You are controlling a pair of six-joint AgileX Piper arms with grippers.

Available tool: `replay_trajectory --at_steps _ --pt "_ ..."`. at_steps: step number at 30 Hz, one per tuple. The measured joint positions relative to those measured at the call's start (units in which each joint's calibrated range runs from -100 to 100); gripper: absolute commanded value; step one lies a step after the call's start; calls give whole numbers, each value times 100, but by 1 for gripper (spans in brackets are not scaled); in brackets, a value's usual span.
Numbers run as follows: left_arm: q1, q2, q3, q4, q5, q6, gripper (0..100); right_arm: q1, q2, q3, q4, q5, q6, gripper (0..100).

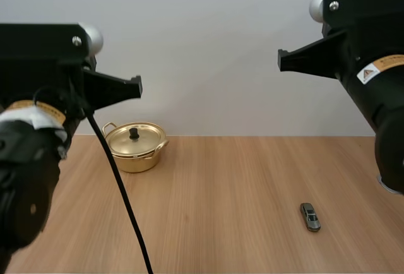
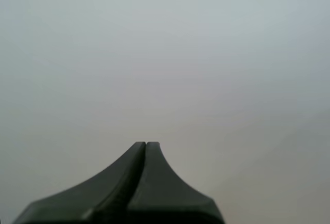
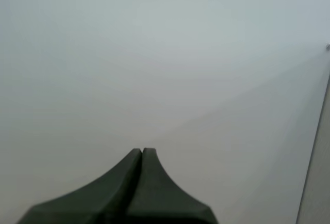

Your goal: Open the pot, put the car inside, and close it

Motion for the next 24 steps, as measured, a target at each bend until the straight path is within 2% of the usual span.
replay_trajectory --at_steps 4,9,11,12,13,15,16,17,20,24 --pt "0 764 -799 -75 1046 389 0 0 800 -69 -14 1081 305 0" --pt "0 1736 -1808 128 2363 1008 0 0 1664 -69 -295 2365 312 0" --pt "0 2138 -2228 147 2918 1086 11 0 1866 -69 -530 2935 340 0" --pt "0 2299 -2395 163 3138 1086 22 0 1894 -69 -645 3134 346 7" --pt "0 2500 -2565 183 3410 1075 33 0 1906 -69 -790 3396 346 21" --pt "0 2899 -2985 189 3968 1030 67 0 1906 -69 -1047 3911 346 59" --pt "0 3098 -3197 189 4233 1050 95 0 1906 -69 -1197 4238 346 82" --pt "0 3300 -3403 177 4506 1107 100 0 1906 -69 -1287 4456 346 100" --pt "0 3859 -3802 9 5071 1467 100 0 1906 -69 -1417 5233 346 100" --pt "0 4630 -3861 -321 5192 1958 100 0 1906 -69 -1396 6333 466 100"
